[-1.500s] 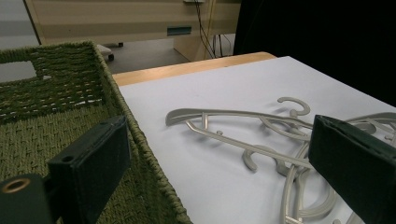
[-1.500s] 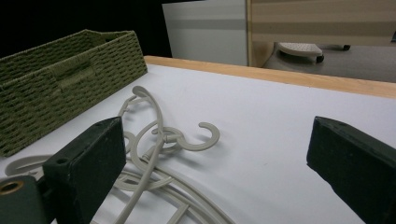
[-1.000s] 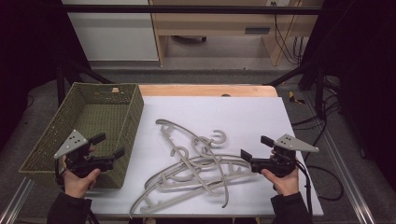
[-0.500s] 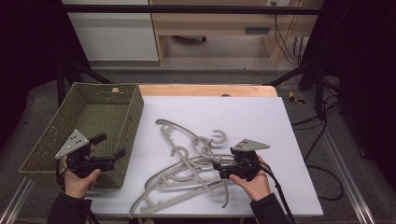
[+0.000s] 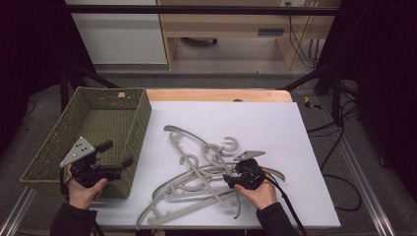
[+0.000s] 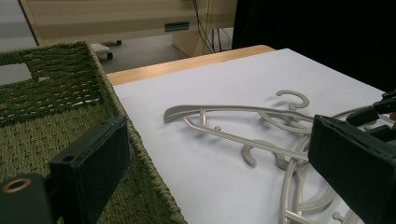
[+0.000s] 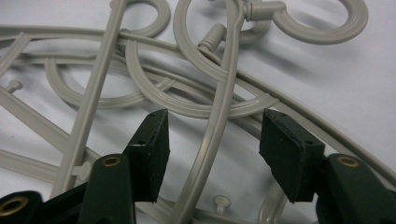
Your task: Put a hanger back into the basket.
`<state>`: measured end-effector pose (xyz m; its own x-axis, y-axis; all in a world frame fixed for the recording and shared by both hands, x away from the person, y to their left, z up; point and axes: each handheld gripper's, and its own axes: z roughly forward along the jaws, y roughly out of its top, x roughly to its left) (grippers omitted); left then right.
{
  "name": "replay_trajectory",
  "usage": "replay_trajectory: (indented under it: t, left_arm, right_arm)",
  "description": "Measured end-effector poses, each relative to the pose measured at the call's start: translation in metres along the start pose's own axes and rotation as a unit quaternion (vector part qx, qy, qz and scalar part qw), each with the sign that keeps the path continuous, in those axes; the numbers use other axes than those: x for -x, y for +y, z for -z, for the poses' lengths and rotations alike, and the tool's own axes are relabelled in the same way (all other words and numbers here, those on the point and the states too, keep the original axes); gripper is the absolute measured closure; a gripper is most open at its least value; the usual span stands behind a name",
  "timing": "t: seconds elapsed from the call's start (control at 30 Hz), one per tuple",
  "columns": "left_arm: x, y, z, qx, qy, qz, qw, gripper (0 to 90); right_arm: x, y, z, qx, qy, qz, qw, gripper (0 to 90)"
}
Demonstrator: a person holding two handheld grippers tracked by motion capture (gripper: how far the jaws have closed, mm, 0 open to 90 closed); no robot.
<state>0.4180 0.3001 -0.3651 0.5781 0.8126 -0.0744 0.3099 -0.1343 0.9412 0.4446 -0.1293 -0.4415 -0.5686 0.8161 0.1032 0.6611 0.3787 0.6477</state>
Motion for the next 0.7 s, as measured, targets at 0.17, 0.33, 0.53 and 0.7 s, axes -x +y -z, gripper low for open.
replay_trajectory:
  t: [0.17,0.33,0.53,0.7]
  left_arm:
    - [0.001,0.0,0.0,0.0,0.0,0.0,1.0,5.5]
    - [0.001,0.0,-0.001,-0.002,-0.002,-0.002,1.0,5.5]
    - [0.002,0.0,-0.001,-0.006,-0.002,-0.005,1.0,5.6]
    - [0.003,0.0,-0.003,-0.005,-0.002,-0.004,1.0,5.6]
  right_arm:
    - [0.001,0.0,-0.004,-0.012,0.001,-0.002,0.9999,56.9]
    - [0.004,0.0,-0.008,-0.025,0.009,-0.007,0.9996,66.1]
    - [0.005,0.001,-0.011,-0.036,0.026,-0.03,0.9986,72.4]
    - [0.007,0.001,-0.012,-0.038,0.03,-0.043,0.9979,72.1]
